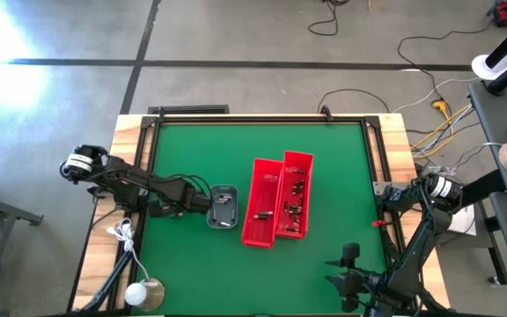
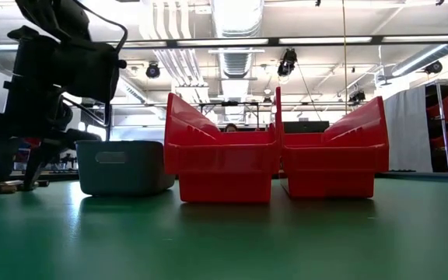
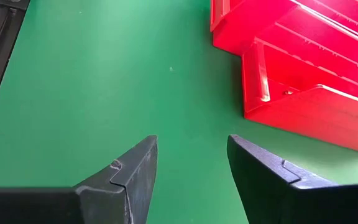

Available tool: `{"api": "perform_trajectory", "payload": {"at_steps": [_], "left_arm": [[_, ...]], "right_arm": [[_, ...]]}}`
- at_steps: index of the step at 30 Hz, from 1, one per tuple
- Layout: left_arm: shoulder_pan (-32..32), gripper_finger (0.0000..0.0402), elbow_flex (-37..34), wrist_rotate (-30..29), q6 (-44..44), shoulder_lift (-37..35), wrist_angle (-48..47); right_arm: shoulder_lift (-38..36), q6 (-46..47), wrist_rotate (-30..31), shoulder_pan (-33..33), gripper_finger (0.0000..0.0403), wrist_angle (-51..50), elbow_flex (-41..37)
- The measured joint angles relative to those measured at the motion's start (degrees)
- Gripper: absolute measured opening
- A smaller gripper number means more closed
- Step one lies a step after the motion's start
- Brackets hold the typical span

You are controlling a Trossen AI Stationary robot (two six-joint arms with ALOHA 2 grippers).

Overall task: Sort batteries
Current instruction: Put the big black battery into the left red bin

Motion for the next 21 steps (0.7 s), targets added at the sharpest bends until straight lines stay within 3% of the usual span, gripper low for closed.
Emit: {"api": "perform_trajectory", "payload": {"at_steps": [11,21], "left_arm": [[-0.7,0.0109,0.7,1.7,6.5,3.2,-0.3],[-0.7,0.0025,2.8,5.8,10.5,4.0,-0.5]], "right_arm": [[0.0,0.2,-0.1,0.0,0.0196,0.0,0.0],[0.0,0.0,-0.2,0.0,0.0189,-0.2,0.0]]}}
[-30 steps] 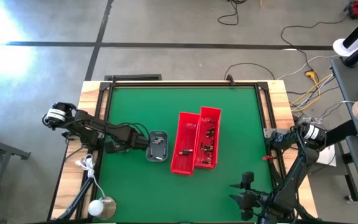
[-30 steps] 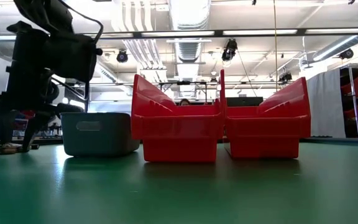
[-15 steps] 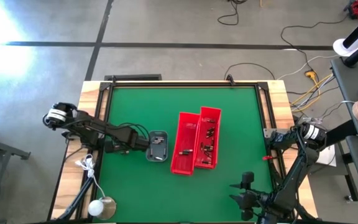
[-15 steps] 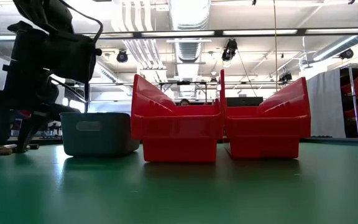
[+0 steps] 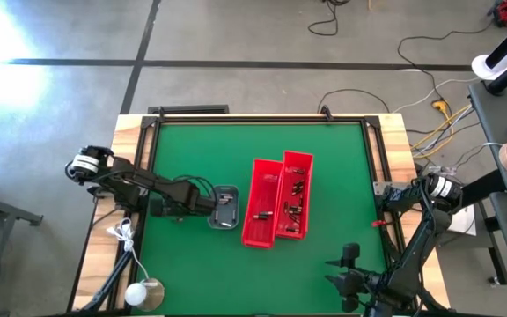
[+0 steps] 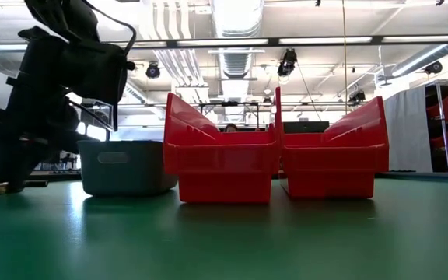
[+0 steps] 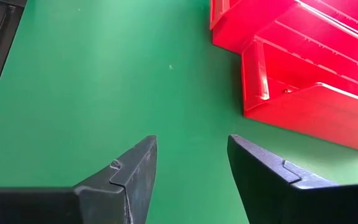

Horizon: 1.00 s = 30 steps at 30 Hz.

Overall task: Sort batteries
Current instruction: Put the big black battery into the left red bin

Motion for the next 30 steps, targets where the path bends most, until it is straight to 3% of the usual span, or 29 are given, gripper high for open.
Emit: {"api": "perform_trajectory", "payload": {"at_steps": [7,13,17,20,23,30], "left_arm": [[-0.1,0.0023,0.4,0.5,2.1,-0.2,-1.3],[-0.5,0.0024,4.4,-3.2,7.3,-1.4,-6.3],[-2.2,0.0024,12.3,-10.7,11.1,-1.9,-11.7],[-5.7,0.0026,20.0,-19.8,11.9,-1.9,-13.4],[-10.5,0.0026,27.0,-29.0,12.5,-1.1,-12.2],[-20.2,0.0024,42.2,-41.6,23.0,8.1,-5.4]], "right_arm": [[-0.1,0.0,-0.1,0.2,0.0187,-0.2,0.0],[-0.8,1.4,-0.2,0.2,0.0186,-2.4,0.0],[-2.1,3.6,-0.3,0.2,0.0190,-4.7,0.0],[-3.7,4.3,-0.2,0.2,0.0194,-6.1,0.0],[-5.1,4.5,-0.2,0.2,0.0196,-7.0,0.0],[-6.7,4.1,0.1,0.2,0.0192,-7.1,0.0]]}}
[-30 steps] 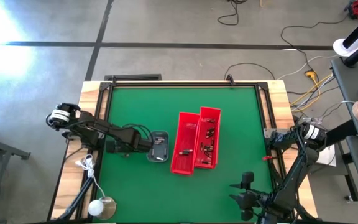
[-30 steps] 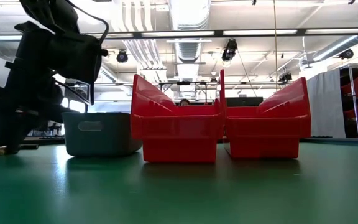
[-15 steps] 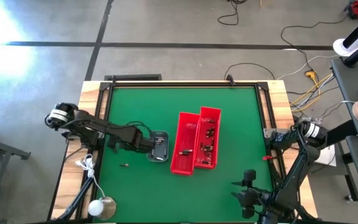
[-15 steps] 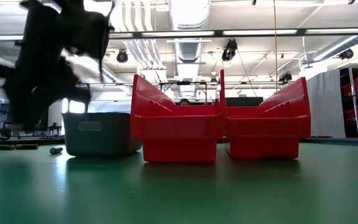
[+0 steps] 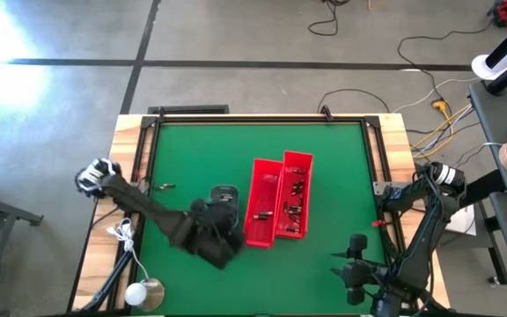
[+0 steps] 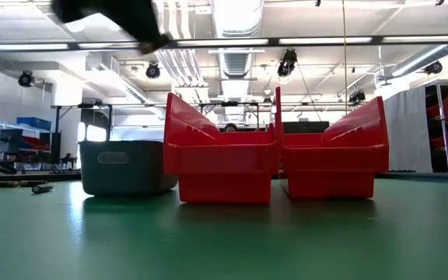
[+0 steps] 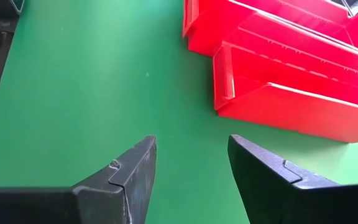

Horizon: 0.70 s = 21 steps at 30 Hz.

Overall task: Sort batteries
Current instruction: Put the big black battery into the left red bin

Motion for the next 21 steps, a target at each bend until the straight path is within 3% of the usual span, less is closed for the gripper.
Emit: {"api": "perform_trajectory", "payload": {"at_steps": [4,9,13,16,21], "left_arm": [[1.8,0.0024,10.6,-0.6,15.1,9.8,1.3],[5.6,0.0024,25.2,3.7,38.1,20.8,-1.4],[8.4,0.0024,35.7,10.9,54.0,26.3,-2.9],[10.5,0.0024,40.8,16.1,59.7,29.6,-7.5],[13.0,0.0024,44.5,17.1,64.3,31.5,-16.4]], "right_arm": [[-0.4,-0.7,0.4,-0.2,0.0195,0.1,0.0],[-0.5,0.4,-2.1,-0.3,0.0194,0.0,1.1],[-0.5,3.2,-5.3,-0.2,0.0188,0.0,1.9],[-0.5,6.2,-6.9,0.0,0.0185,0.1,2.1],[-0.5,11.2,-8.3,1.0,0.0187,0.1,2.1]]}}
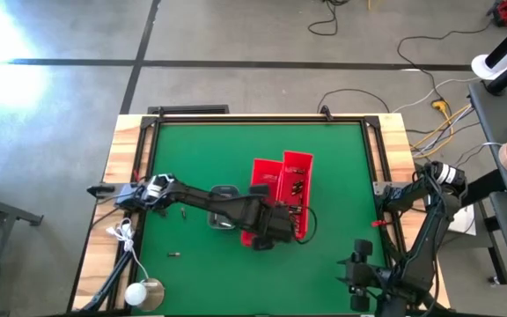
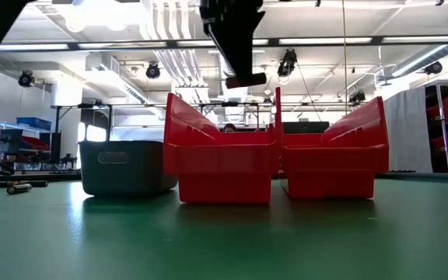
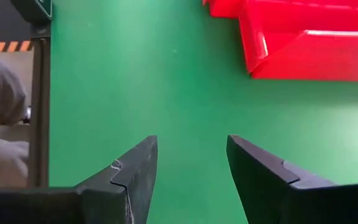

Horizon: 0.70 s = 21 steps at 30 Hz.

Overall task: Sort batteries
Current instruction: Put the big black battery into the left red bin

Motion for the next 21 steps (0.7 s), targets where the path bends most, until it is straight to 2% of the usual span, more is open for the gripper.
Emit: {"api": "perform_trajectory", "payload": {"at_steps": [3,8,21], "left_arm": [[0.6,0.0024,-0.1,0.6,5.0,0.0,2.3],[3.2,0.0024,-1.2,6.2,11.1,0.0,4.1],[7.3,0.0025,-13.5,13.6,18.4,-0.5,13.0]], "right_arm": [[0.0,2.8,0.0,0.7,0.0189,0.0,0.0],[0.0,6.5,-0.5,1.1,0.0186,0.0,0.0],[0.0,9.1,-0.6,1.5,0.0191,0.2,0.7]]}}
